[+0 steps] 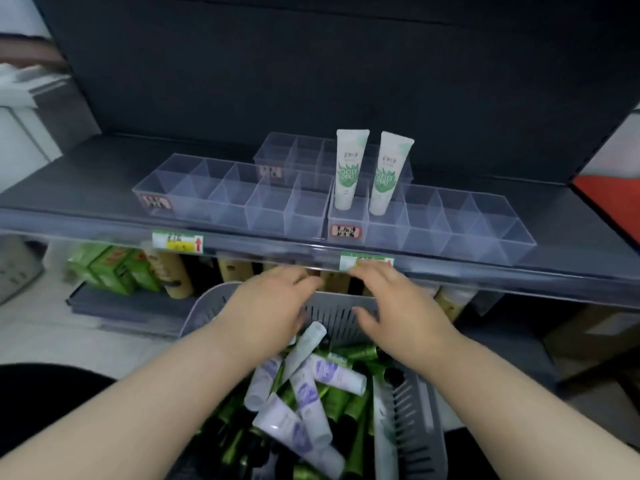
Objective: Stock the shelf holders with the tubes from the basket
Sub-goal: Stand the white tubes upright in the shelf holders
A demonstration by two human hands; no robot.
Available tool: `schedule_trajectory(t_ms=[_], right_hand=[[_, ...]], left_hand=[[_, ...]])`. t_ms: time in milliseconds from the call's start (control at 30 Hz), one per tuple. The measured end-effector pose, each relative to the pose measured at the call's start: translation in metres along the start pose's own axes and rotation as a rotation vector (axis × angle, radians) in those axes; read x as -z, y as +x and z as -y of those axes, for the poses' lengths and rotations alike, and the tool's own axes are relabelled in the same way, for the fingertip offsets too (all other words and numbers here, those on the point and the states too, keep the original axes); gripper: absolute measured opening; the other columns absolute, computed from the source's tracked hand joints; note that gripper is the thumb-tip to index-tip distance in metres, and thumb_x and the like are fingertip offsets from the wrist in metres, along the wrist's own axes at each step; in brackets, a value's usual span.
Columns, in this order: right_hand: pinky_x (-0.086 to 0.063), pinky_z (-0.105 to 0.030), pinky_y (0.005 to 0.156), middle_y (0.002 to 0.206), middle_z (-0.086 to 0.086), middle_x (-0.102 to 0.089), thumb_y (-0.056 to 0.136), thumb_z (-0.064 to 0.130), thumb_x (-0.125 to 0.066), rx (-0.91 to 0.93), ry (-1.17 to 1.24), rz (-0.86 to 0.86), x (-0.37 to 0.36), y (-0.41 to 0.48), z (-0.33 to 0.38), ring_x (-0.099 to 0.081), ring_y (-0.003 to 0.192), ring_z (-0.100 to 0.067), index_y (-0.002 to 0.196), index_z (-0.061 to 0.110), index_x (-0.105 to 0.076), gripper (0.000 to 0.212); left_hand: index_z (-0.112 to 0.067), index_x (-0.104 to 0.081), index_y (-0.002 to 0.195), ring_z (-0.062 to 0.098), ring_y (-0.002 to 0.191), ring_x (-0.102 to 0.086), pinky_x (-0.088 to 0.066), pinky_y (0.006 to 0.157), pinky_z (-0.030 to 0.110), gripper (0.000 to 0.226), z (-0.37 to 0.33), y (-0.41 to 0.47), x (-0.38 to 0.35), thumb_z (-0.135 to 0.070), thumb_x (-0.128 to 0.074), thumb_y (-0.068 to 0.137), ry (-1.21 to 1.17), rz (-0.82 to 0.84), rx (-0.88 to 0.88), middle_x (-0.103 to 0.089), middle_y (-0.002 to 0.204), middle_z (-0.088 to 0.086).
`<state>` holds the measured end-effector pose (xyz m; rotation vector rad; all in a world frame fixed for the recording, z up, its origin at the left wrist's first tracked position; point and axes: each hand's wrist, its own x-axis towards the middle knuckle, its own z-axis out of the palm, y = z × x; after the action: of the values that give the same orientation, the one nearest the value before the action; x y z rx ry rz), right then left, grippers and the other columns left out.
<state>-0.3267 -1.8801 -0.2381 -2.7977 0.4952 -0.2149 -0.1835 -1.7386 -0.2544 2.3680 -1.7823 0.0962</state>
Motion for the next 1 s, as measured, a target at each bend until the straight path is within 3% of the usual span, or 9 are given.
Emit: schedule_trajectory(t_ms=[33,167,333,533,700,833,1000], right_hand=[[-0.038,-0.029,0.105,0.148,0.008,-0.030,0.090,0.030,-0.055,-0.021,0.015,0.039,-0.012,-0.008,-0.001,-0.036,0.133,-0.012,0.140,0.028,-0.035,0.054],[-0.036,-0.028,0.106,0.145,0.001,-0.036,0.090,0.029,-0.057,-0.247,0.136,0.246,-0.057,-0.030,-0.010,-0.040,0.130,-0.015,0.139,0.025,-0.037,0.054],[-0.039,-0.033,0.104,0.139,-0.005,-0.043,0.088,0.032,-0.060,-0.317,0.085,0.460,-0.081,-0.030,-0.020,-0.044,0.126,-0.022,0.137,0.023,-0.042,0.053],[-0.050,-0.034,0.086,0.120,-0.007,-0.058,0.084,0.022,-0.058,-0.353,-0.078,0.660,-0.101,-0.033,-0.034,-0.058,0.106,-0.026,0.122,0.019,-0.054,0.039],[-0.043,-0.029,0.098,0.135,-0.007,-0.050,0.089,0.016,-0.055,-0.338,-0.266,0.908,-0.134,-0.032,-0.034,-0.052,0.118,-0.024,0.134,0.016,-0.046,0.046],[-0.034,-0.036,0.101,0.137,-0.013,-0.043,0.090,0.010,-0.051,-0.181,-0.482,0.927,-0.136,-0.039,-0.038,-0.042,0.125,-0.028,0.140,0.006,-0.033,0.053],[-0.031,-0.037,0.101,0.138,-0.009,-0.042,0.093,0.011,-0.047,-0.034,-0.675,0.918,-0.145,-0.038,-0.041,-0.037,0.126,-0.026,0.141,0.009,-0.035,0.049]], left_hand=[[-0.020,-0.060,0.117,0.027,0.098,-0.062,-0.054,0.072,0.035,0.047,-0.001,-0.014,-0.012,-0.022,-0.070,0.071,-0.019,0.009,0.022,-0.062,0.107,0.002],[-0.021,-0.045,0.135,0.026,0.119,-0.047,-0.044,0.091,0.034,0.046,-0.001,-0.067,-0.062,-0.024,-0.051,0.089,-0.083,0.253,0.318,-0.049,0.130,0.003],[-0.024,-0.038,0.138,0.021,0.127,-0.038,-0.040,0.098,0.030,0.045,0.011,-0.095,-0.093,-0.035,-0.042,0.094,-0.048,0.503,0.396,-0.040,0.138,0.002],[-0.025,-0.039,0.136,0.021,0.122,-0.042,-0.044,0.093,0.032,0.045,0.003,-0.085,-0.105,-0.026,-0.044,0.092,-0.053,0.548,0.379,-0.043,0.132,0.002],[-0.024,-0.043,0.132,0.021,0.117,-0.044,-0.045,0.091,0.032,0.042,0.006,-0.085,-0.115,-0.021,-0.044,0.090,-0.010,0.542,0.364,-0.045,0.126,0.001],[-0.024,-0.042,0.132,0.018,0.120,-0.042,-0.043,0.089,0.028,0.040,0.012,-0.086,-0.120,-0.022,-0.041,0.092,-0.085,0.517,0.422,-0.044,0.128,0.000],[-0.023,-0.040,0.137,0.020,0.124,-0.040,-0.041,0.097,0.031,0.043,0.020,-0.088,-0.127,-0.021,-0.043,0.093,-0.195,0.534,0.486,-0.037,0.138,0.003]])
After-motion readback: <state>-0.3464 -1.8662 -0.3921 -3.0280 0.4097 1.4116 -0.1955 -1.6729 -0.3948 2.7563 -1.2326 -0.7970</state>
